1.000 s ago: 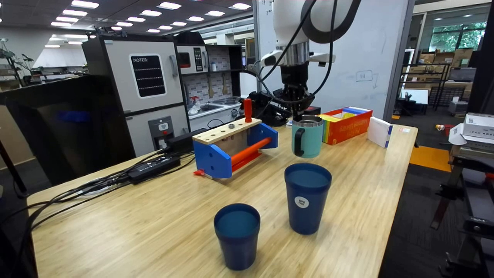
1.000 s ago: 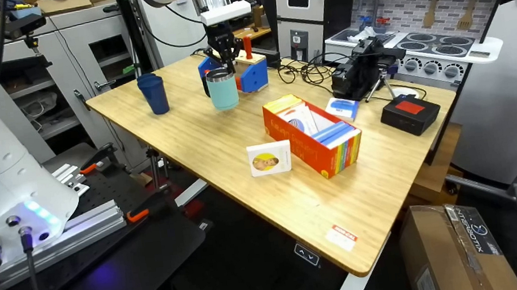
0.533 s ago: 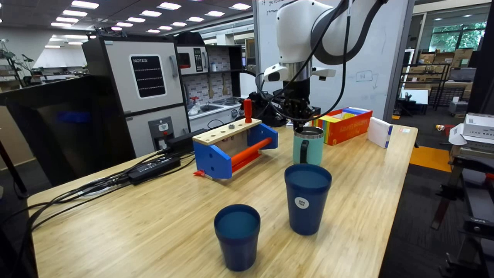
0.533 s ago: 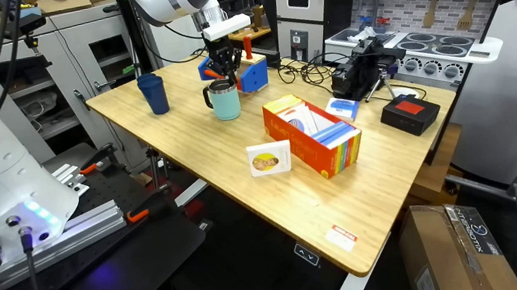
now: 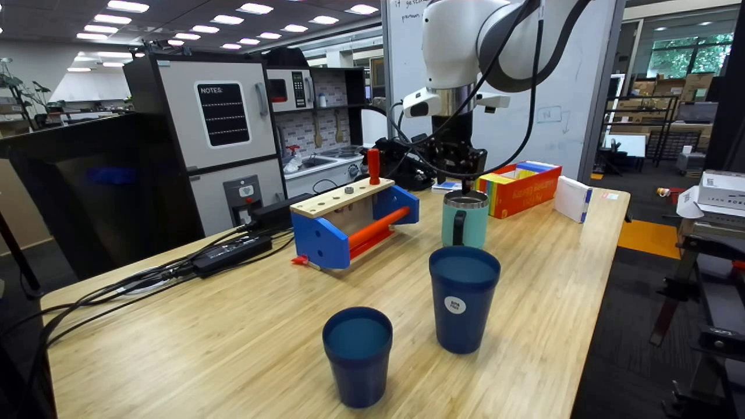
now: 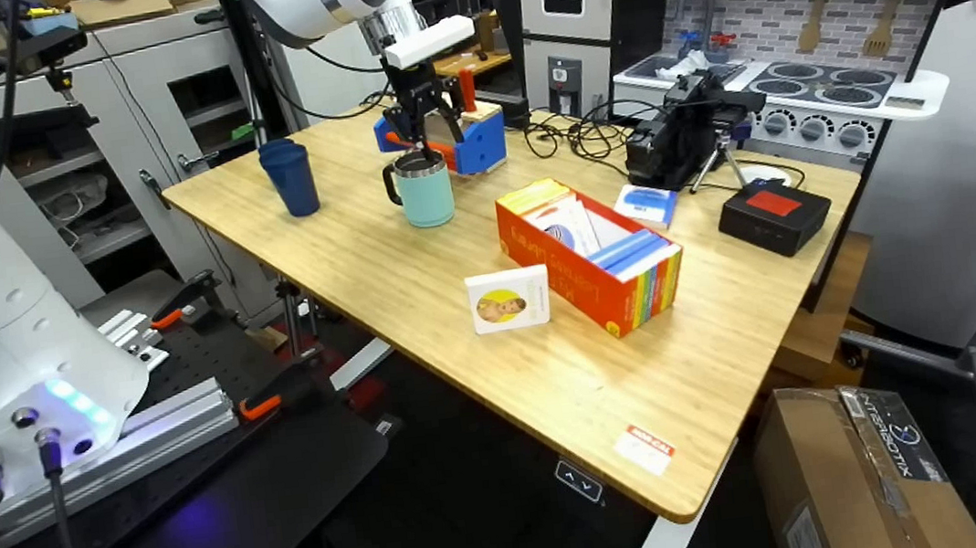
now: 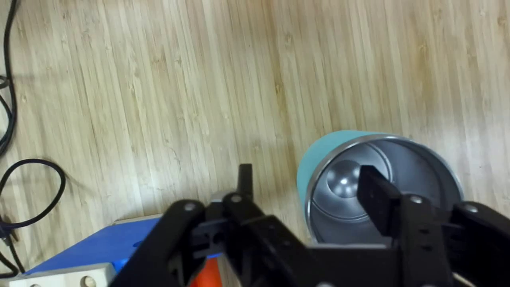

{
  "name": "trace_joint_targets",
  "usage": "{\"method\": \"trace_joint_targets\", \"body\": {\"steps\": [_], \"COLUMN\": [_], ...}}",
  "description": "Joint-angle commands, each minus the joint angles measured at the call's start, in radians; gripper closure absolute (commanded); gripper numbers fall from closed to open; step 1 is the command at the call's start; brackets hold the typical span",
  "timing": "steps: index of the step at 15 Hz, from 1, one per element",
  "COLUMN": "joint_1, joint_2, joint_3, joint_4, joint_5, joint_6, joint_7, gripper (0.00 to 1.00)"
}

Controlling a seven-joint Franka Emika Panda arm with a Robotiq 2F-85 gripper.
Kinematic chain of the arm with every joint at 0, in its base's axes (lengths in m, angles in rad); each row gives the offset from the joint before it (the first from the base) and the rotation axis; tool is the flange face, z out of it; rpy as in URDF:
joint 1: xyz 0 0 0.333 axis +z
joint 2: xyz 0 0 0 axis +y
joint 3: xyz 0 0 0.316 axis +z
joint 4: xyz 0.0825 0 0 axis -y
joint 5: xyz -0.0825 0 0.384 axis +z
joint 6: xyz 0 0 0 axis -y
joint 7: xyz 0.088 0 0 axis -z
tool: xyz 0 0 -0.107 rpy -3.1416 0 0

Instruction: Move the thermocup to the left

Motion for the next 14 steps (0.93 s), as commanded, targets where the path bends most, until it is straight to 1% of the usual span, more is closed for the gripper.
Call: {"method": "trace_joint_targets", "body": {"steps": [1, 3, 6, 8, 9, 11, 14], "joint_1": [-0.039, -0.079, -0.137, -0.152, -0.148, -0.132, -0.107], "joint_2": [-0.083, -0.138, -0.239, -0.295, -0.324, -0.382, -0.450], "joint_3": [0.022, 0.050, 0.085, 0.084, 0.072, 0.041, 0.003], "joint_4": [-0.071, -0.111, -0.175, -0.197, -0.207, -0.223, -0.227], "joint_5": [0.045, 0.136, 0.342, 0.477, 0.527, 0.580, 0.594], "joint_6": [0.052, 0.085, 0.081, 0.048, 0.029, -0.013, -0.094], "joint_7": [-0.077, -0.186, -0.410, -0.555, -0.612, -0.686, -0.731], "gripper": [0.02, 0.00, 0.00, 0.00, 0.00, 0.00, 0.00]}}
